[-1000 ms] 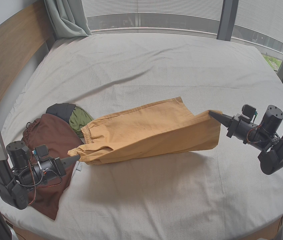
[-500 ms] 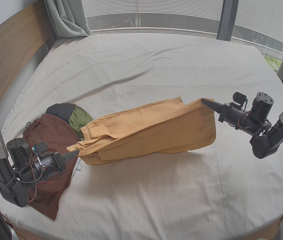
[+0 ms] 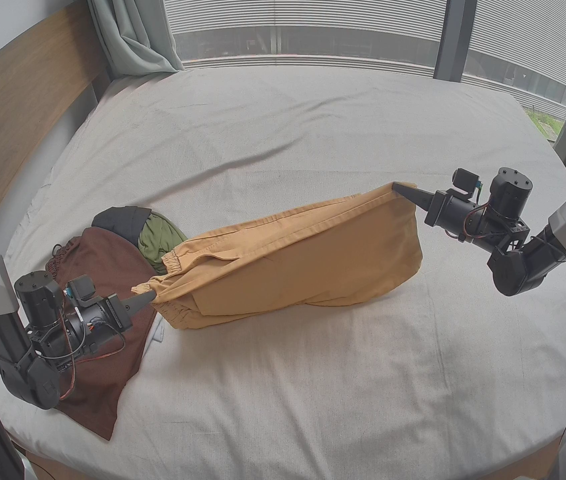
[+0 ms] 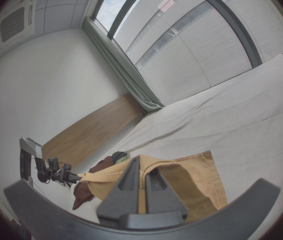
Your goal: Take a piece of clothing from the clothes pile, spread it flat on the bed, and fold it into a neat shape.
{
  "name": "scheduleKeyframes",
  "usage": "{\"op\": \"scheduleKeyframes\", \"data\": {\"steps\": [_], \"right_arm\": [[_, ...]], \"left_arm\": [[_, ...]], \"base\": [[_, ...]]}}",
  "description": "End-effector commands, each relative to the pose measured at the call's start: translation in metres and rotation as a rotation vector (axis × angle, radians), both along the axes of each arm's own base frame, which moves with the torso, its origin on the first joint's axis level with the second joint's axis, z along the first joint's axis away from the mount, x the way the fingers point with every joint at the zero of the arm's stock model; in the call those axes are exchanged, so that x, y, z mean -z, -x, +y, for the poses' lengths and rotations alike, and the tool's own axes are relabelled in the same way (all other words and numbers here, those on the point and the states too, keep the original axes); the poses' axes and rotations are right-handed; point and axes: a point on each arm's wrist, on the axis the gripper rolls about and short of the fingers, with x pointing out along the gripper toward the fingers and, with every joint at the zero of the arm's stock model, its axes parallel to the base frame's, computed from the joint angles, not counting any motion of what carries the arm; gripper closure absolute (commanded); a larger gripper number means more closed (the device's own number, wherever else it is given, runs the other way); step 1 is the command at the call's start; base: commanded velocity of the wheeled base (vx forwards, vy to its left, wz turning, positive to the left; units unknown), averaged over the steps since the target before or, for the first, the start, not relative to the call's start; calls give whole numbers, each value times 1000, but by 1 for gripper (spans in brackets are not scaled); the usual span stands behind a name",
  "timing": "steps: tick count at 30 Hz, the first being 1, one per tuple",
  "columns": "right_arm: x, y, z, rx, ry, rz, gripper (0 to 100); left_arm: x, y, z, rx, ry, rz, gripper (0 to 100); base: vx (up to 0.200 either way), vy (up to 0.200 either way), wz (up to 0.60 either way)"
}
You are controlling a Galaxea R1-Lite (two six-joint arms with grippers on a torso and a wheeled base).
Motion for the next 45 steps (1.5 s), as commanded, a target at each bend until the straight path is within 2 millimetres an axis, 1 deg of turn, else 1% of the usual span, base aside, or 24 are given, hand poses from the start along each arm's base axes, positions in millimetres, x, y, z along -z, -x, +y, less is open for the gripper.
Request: {"op": "scheduleKeyframes", "data": {"steps": [1,6,9,10,14,17,23,28,33,38,40,44,45], "right_arm": [[9,-13,0,4,2,12,100],[17,-27,3,2,3,37,100],[20,-37,5,1,-3,44,100],[20,-37,5,1,-3,44,100],[19,-53,6,6,-28,44,100],[20,-62,6,10,-29,55,100],[31,-79,11,5,-32,42,100],[35,-84,15,-1,-30,48,100],[40,-93,17,7,-30,54,100],[40,-99,17,12,-31,51,100],[42,-104,16,18,-32,44,100],[41,-107,17,16,-34,34,100],[41,-108,17,16,-35,31,100]], "left_arm": [[-1,-3,-1,-6,12,-3,100],[8,-11,-6,-14,17,22,100],[12,-21,-11,-20,15,13,100],[12,-21,-11,-20,15,13,100],[13,-39,-20,-36,38,-11,100],[19,-46,-25,-47,46,-3,100],[26,-56,-24,-64,46,-4,100],[24,-61,-22,-84,49,-22,100],[29,-69,-21,-90,49,-28,100],[33,-72,-21,-90,48,-23,100],[33,-75,-21,-91,48,-33,100],[34,-80,-21,-100,48,-45,100],[33,-82,-21,-109,49,-53,0]], "base": [[0,0,0],[0,0,0],[0,0,0],[0,0,0],[0,0,0],[0,0,0],[0,0,0],[0,0,0],[0,0,0],[0,0,0],[0,0,0],[0,0,0],[0,0,0]]}}
